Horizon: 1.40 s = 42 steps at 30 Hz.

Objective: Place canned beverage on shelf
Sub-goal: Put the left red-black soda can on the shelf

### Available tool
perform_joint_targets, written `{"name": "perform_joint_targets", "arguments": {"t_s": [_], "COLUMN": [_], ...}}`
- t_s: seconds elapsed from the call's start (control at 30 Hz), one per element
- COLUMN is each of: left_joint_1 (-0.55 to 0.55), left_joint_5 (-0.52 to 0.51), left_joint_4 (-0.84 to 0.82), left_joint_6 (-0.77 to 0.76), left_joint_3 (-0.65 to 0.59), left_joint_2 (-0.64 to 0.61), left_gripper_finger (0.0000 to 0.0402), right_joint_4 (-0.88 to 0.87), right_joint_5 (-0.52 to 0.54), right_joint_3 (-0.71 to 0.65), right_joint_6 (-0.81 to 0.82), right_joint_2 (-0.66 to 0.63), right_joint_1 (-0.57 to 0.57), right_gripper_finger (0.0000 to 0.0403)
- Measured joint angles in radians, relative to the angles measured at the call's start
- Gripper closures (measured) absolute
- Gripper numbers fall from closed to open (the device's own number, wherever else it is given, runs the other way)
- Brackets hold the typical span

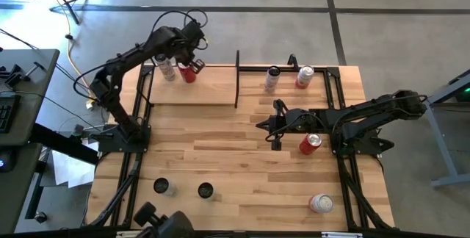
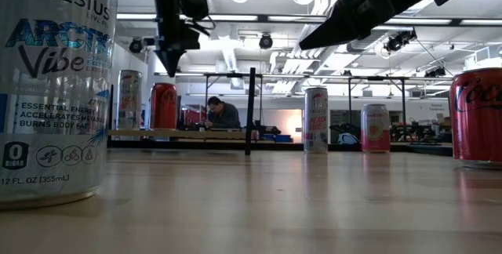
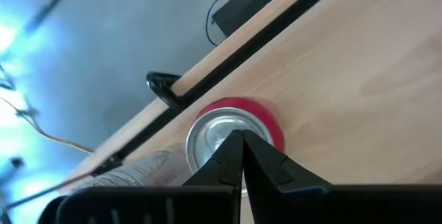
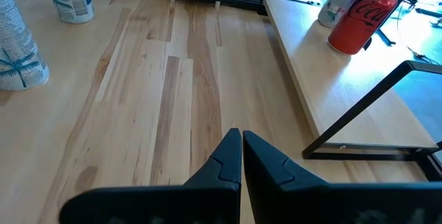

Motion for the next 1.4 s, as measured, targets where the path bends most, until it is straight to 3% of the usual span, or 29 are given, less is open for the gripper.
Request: {"name": "perform_joint_targets", "arguments": {"t_s": [0.37, 0.87, 1.23, 1.4], "left_joint_1": [0.061, 0.061, 0.045, 0.045], "left_joint_5": [0.097, 0.107, 0.045, 0.087], "left_joint_4": [0.031, 0.046, -0.014, 0.028], "left_joint_6": [-0.021, -0.018, -0.022, 0.009], "left_joint_3": [0.0, 0.004, -0.001, -0.001], "left_joint_2": [0.033, 0.065, 0.05, 0.051], "left_gripper_finger": [0.0401, 0.0401, 0.0401, 0.0401], "right_joint_4": [0.0, -0.004, -0.004, -0.004], "right_joint_5": [0.0, 0.0, 0.0, 0.0], "right_joint_3": [0.0, 0.0, 0.0, 0.0], "right_joint_6": [-0.001, 0.0, 0.0, 0.0], "right_joint_2": [0.0, 0.0, 0.0, 0.0], "right_joint_1": [0.0, 0.0, 0.0, 0.0], "right_gripper_finger": [0.0403, 0.0403, 0.0403, 0.0403]}}
